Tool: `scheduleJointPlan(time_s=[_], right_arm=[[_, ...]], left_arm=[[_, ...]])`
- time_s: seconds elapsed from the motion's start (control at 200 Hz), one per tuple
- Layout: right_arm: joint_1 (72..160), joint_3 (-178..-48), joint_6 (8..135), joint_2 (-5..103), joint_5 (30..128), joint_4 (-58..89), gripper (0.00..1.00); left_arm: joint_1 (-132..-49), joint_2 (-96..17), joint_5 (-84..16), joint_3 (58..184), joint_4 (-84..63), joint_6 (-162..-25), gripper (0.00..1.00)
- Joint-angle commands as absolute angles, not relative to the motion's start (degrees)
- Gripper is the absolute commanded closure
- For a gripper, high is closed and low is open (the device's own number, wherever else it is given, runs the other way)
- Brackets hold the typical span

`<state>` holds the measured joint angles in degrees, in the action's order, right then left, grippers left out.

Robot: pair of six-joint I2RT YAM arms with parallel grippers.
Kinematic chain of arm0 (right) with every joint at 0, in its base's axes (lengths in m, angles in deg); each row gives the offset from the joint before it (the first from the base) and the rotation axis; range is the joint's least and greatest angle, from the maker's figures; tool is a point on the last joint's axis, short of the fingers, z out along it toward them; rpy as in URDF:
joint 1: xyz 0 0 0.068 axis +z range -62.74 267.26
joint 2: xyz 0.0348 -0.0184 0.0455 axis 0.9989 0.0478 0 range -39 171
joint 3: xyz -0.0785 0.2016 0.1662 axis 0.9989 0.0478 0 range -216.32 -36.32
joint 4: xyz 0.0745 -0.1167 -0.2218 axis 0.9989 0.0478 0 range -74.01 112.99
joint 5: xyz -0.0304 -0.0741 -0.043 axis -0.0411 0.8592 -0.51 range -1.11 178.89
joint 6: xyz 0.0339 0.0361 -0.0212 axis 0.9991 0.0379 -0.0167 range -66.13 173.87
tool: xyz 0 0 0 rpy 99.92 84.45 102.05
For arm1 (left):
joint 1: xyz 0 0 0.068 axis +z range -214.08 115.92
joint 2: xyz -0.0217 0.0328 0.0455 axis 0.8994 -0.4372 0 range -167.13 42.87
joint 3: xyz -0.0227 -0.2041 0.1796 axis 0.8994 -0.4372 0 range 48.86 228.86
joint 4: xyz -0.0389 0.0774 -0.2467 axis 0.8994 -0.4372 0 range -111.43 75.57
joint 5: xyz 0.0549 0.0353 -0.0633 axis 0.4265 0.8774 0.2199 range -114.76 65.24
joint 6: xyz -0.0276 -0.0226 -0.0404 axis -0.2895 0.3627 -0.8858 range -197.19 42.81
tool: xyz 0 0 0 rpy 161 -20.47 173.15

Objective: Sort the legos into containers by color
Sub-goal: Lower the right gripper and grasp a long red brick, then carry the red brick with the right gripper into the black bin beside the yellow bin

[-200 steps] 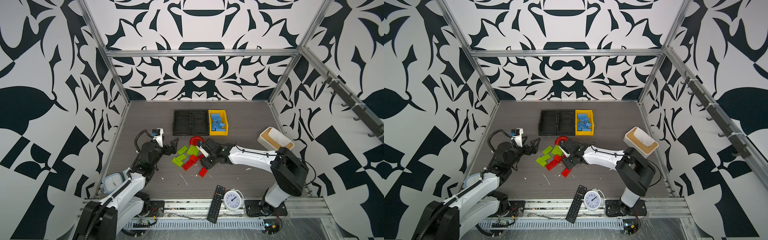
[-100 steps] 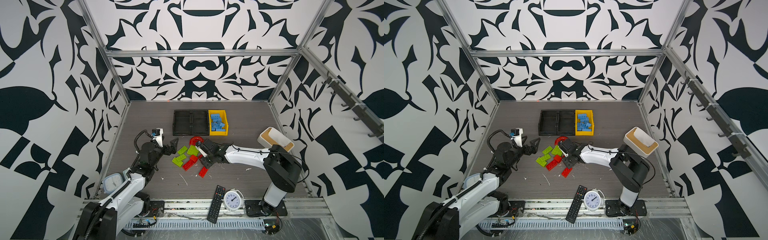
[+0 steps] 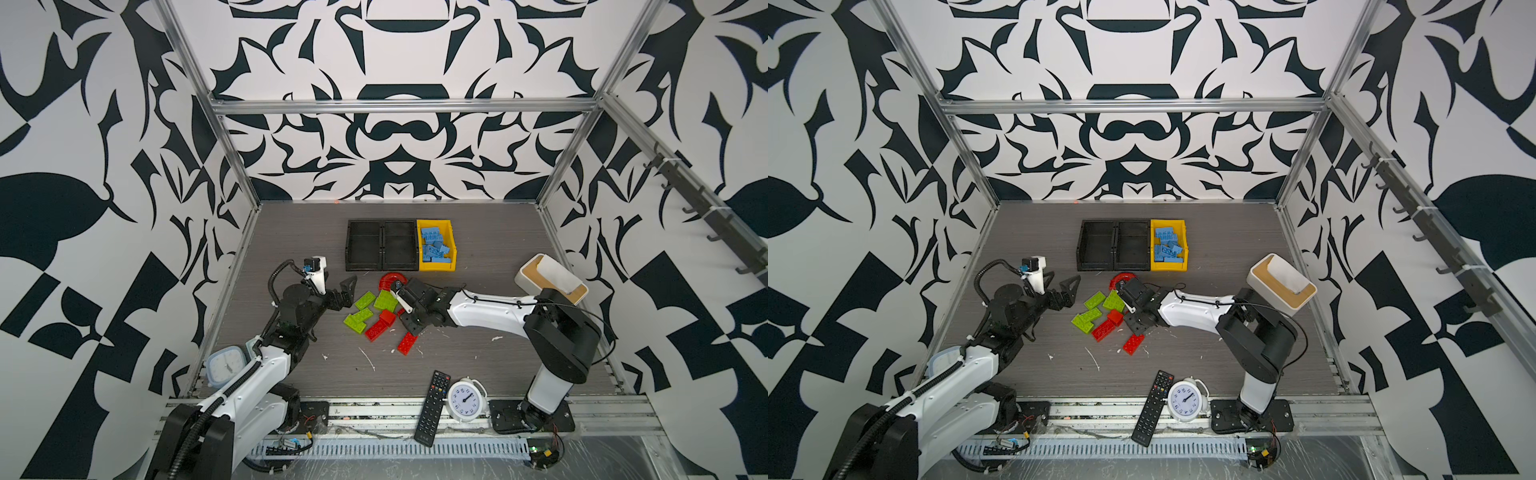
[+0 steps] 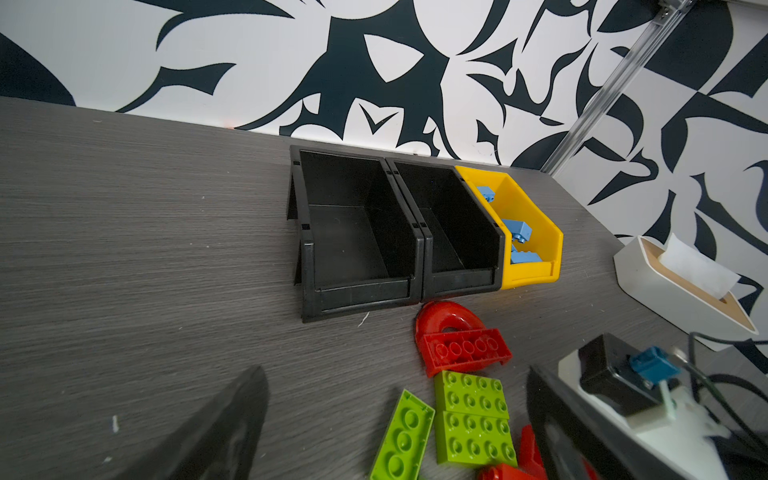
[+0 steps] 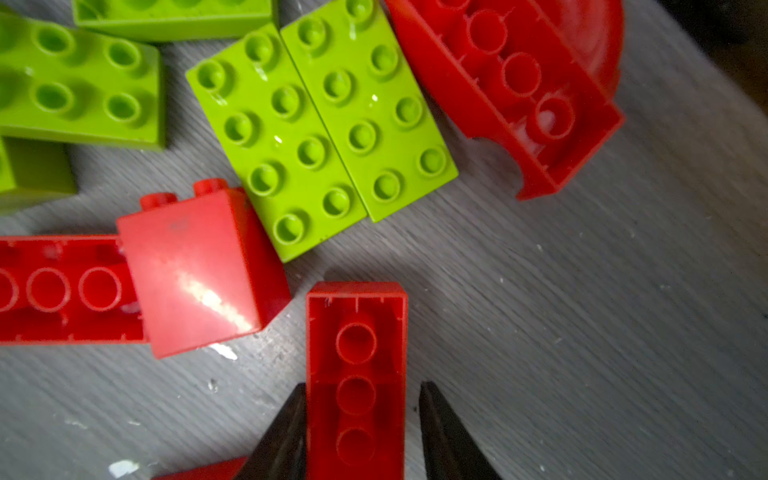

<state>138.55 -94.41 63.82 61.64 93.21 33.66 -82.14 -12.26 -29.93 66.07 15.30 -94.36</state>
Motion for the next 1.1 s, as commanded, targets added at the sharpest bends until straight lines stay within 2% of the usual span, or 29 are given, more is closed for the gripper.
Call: scheduleJointPlan(time_s=[0.0,0.275,0.585,0.845,1.095], right_arm=[[139.01,-96.00,63.71,61.20,94.56,32.84,0.56],[138.95,-94.80,63.71,55.48,96.49,32.17,0.64],[138.25,-97.59,58.30,48.36,103.97,32.48,0.64],[132.70,-104.26,56.59,53.04,100.58,27.26,0.66],[131.82,-113.63,61.84,63.74,107.68,22.89,0.66]], left_arm=[[-82.09,-11.18,-29.42,66.26,16.19,-94.85,0.01],[-82.09,-10.86,-29.33,66.24,16.04,-94.78,0.01],[-82.12,-11.09,-29.53,66.28,16.05,-94.95,0.01],[-82.09,-10.56,-29.58,66.26,15.77,-95.03,0.01],[-82.16,-11.68,-29.80,66.71,15.78,-95.07,0.01]])
